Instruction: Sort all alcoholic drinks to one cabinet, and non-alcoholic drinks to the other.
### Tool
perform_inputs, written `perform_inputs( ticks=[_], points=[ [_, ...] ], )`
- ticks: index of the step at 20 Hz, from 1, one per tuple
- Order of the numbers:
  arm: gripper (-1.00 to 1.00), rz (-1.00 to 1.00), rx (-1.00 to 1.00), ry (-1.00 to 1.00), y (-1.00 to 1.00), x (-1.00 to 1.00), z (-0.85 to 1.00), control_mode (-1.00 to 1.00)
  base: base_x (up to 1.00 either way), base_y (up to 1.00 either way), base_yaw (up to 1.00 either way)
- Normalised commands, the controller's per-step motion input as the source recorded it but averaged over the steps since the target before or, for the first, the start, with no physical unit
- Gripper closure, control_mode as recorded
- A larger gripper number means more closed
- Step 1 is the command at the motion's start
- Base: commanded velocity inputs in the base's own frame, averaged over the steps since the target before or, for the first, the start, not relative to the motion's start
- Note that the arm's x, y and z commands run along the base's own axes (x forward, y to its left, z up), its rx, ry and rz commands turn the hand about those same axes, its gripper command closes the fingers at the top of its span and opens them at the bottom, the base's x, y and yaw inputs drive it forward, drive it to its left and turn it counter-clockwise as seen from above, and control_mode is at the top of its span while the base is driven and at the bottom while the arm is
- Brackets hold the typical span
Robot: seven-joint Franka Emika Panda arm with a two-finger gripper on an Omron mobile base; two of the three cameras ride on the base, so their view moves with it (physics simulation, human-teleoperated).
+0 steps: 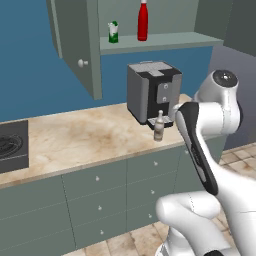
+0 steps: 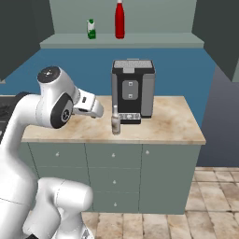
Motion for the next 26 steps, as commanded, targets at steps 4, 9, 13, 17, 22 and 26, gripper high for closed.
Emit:
perform_inputs(
  ticks=[4,9,13,17,22,26],
  points=[
    [-1.00,0.00,0.00,0.00,-0.03,0.29,-0.17,-1.00,0.00,0.00,0.00],
    [-1.00,0.01,0.00,0.00,0.00,0.25,-0.19,-1.00,0.00,0.00,0.00],
    [-1.00,0.00,0.00,0.00,0.00,0.24,-0.17,-1.00,0.00,0.00,0.00],
    [-1.00,0.00,0.00,-0.01,0.00,0.18,-0.17,-1.00,0.00,0.00,0.00],
    [-1.00,0.00,0.00,-0.02,0.00,0.20,-0.22,-1.00,0.00,0.00,0.00],
    [-1.00,0.00,0.00,-0.05,-0.01,0.14,-0.25,-1.00,0.00,0.00,0.00]
  ],
)
